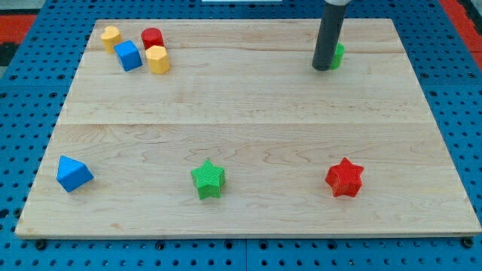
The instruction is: Place the red star to the left of the green circle
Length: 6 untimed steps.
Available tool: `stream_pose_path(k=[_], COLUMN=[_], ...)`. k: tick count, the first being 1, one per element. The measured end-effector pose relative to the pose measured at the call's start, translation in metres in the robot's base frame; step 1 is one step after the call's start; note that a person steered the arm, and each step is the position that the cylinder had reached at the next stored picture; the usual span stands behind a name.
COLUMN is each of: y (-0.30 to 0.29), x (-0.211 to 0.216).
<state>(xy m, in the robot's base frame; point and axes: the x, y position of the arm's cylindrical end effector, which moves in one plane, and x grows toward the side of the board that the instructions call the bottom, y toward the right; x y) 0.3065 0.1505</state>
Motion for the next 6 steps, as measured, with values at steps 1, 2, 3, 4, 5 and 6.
stream_pose_path(k=[1, 2, 3, 4, 5, 6], y=[0.022, 0.068, 0.101, 0.052, -0.016, -0.029], x=[-0.006, 0.057, 0.172, 0.257, 0.248, 0.249])
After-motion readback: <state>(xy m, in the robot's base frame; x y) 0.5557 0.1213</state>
